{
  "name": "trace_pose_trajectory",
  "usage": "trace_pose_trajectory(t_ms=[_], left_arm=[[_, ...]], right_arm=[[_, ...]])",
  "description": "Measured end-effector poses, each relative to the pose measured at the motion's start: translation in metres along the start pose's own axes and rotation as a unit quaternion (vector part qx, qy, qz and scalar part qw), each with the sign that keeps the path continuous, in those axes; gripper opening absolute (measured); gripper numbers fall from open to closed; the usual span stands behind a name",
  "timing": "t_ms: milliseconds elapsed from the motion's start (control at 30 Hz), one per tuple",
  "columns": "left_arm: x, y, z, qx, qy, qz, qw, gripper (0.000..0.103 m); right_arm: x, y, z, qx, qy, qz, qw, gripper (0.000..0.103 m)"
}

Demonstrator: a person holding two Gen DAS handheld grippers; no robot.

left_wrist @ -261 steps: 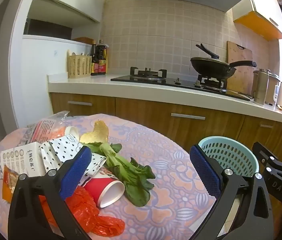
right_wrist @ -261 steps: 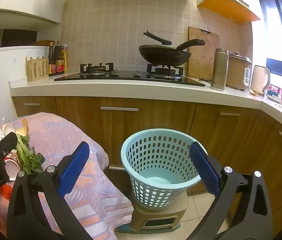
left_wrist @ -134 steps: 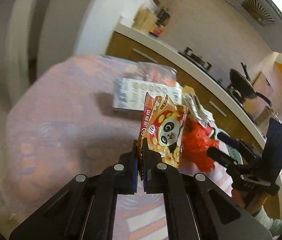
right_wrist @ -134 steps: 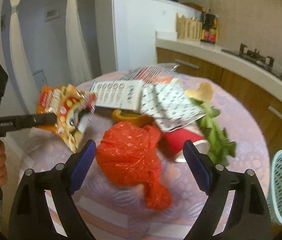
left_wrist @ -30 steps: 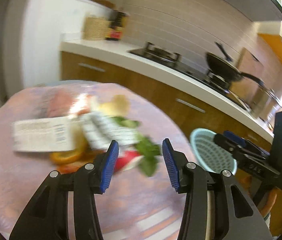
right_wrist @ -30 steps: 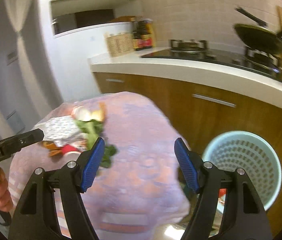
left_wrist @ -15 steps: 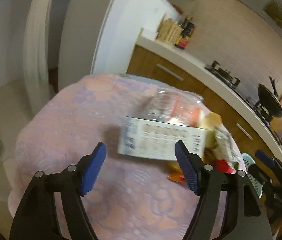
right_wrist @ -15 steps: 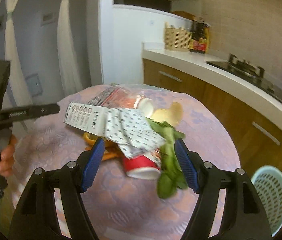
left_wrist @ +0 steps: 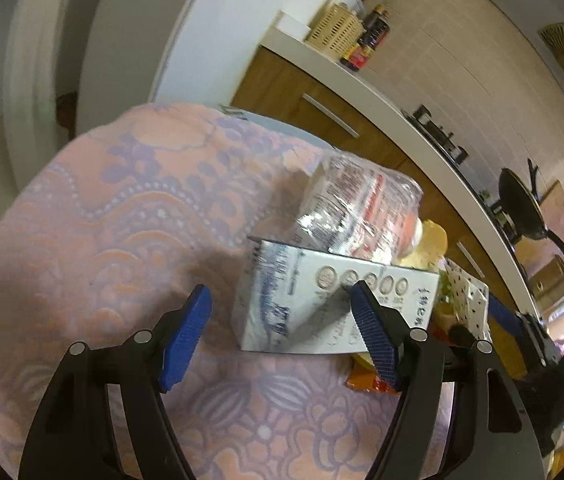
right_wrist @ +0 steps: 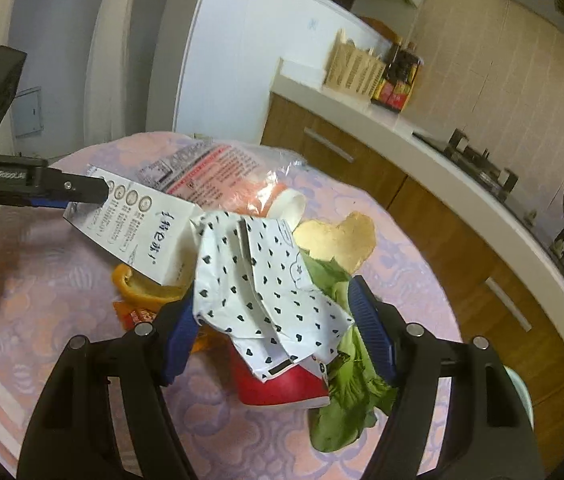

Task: Collect trash
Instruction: 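Grasp the white dotted paper with the right tool while the left tool grasps the milk carton, then carry the carton and dotted paper over the basket and open both tools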

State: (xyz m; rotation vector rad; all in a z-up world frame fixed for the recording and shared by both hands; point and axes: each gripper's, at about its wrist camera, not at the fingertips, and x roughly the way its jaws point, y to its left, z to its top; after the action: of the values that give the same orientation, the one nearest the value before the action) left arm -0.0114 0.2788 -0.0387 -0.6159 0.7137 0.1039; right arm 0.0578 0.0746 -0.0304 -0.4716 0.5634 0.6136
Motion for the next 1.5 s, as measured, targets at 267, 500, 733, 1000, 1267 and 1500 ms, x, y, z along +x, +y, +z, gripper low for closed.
trace_pose_trajectory(t_ms=[267, 500, 733, 1000, 1267, 1500], left_arm=[[-0.014, -0.023, -0.038, 0.043, 0.029, -0.068, 0.9964, 0.069], [-0.040, -0.057, -0.088, 0.125, 0.061, -0.094, 0.9858, 0.069], [-0.063, -0.078, -0.075, 0.212, -0.027, 0.083, 0.9733, 0.084], [0.003, -0.093, -0.043, 0.324, 0.038, 0.161, 0.9315, 0.080], [0.003, -0.096, -0.045, 0.312, 0.037, 0.165, 0.9348, 0.060], [-0.027, -0.086, -0.044, 0.247, 0.013, 0.113, 0.9622, 0.056]], right_arm=[[-0.013, -0.004, -0.007, 0.013, -0.010, 0.041, 0.999, 0.018], [-0.035, -0.017, -0.017, 0.043, -0.034, 0.055, 0.997, 0.013], [-0.060, -0.033, -0.020, 0.072, -0.069, 0.068, 0.993, 0.011], [-0.086, -0.054, -0.019, 0.106, -0.104, 0.129, 0.980, 0.005], [-0.093, -0.070, -0.016, 0.131, -0.113, 0.159, 0.972, 0.005], [-0.091, -0.063, -0.019, 0.128, -0.108, 0.145, 0.975, 0.005]])
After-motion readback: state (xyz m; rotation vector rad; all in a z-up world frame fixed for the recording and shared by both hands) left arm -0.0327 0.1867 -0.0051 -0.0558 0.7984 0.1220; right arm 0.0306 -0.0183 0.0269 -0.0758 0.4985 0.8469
